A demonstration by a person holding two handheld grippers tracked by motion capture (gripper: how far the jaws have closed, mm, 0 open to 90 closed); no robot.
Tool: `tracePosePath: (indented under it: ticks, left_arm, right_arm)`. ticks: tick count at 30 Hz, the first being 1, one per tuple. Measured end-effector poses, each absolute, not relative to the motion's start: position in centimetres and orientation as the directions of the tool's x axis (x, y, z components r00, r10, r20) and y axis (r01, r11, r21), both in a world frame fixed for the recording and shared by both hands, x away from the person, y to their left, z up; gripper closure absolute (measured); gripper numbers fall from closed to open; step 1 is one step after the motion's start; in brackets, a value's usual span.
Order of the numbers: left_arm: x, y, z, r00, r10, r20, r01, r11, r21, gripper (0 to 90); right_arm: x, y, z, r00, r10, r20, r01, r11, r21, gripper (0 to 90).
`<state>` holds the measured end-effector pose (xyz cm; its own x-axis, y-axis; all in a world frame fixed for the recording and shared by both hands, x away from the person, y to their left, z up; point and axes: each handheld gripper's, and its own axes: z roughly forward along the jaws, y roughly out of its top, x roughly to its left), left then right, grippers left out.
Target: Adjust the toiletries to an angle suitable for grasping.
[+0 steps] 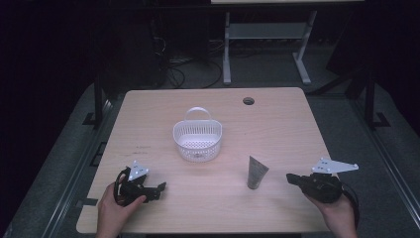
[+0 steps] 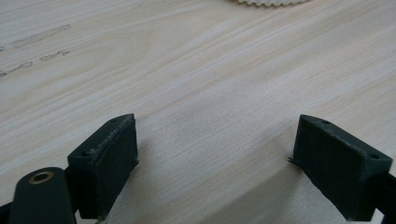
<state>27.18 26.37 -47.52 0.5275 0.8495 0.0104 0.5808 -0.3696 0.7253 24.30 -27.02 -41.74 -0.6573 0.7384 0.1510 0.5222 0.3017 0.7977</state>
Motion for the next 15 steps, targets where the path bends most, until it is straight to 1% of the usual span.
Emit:
tracePosePath:
  ticks: [6,15]
  left_arm:
    - [27.2,26.4,-47.5,0.529,0.849,0.012,0.58,-0.371,0.725,12.7]
    - [27.2,26.4,-47.5,0.528,0.849,0.011,0.58,-0.37,0.726,12.8]
  right_arm:
    - [24.0,-26.6,-40.6,-0.677,0.718,0.165,0.502,0.286,0.816,90.0]
    - [23.8,-25.6,-39.5,-0.712,0.685,0.155,0.468,0.298,0.832,90.0]
